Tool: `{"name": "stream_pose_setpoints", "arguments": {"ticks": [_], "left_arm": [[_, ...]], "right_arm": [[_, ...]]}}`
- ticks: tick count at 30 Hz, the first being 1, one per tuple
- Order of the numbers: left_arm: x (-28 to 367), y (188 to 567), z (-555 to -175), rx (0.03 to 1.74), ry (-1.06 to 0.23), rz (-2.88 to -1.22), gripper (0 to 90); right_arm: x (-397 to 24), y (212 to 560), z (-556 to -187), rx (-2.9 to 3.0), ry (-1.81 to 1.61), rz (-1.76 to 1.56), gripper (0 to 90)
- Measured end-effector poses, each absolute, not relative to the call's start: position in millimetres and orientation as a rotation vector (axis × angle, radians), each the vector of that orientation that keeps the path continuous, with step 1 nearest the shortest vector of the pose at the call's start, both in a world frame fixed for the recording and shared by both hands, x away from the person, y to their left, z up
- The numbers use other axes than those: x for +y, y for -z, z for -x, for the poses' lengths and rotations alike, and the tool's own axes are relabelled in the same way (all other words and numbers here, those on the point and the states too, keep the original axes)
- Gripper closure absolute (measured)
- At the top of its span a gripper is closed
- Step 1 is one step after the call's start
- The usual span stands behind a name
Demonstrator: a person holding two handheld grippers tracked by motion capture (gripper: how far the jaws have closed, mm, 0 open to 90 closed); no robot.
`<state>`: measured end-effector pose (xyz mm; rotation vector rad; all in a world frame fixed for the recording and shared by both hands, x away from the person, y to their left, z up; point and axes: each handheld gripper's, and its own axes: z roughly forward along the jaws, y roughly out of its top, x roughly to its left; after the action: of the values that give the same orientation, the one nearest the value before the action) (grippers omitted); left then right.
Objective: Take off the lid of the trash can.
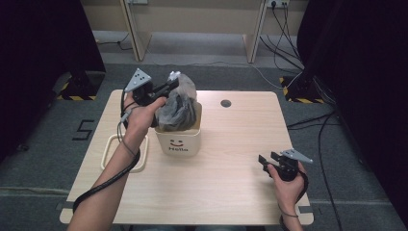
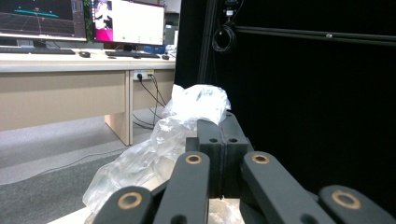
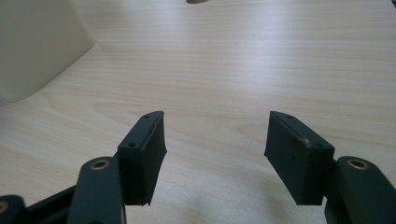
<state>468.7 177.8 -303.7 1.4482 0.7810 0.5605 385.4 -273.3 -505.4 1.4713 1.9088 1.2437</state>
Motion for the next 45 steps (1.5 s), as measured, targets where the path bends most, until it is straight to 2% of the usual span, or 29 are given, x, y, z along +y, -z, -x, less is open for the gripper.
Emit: {"name": "stream_pose_setpoints", "arguments": {"ticks": [45], "left_arm": [[185.3,277.0,-467.1,0.637,-0.634,-1.328,90.0]], "right_arm": [[-270.9,510.7,-383.9,1.907,-1.221,-1.454,36.9]]}}
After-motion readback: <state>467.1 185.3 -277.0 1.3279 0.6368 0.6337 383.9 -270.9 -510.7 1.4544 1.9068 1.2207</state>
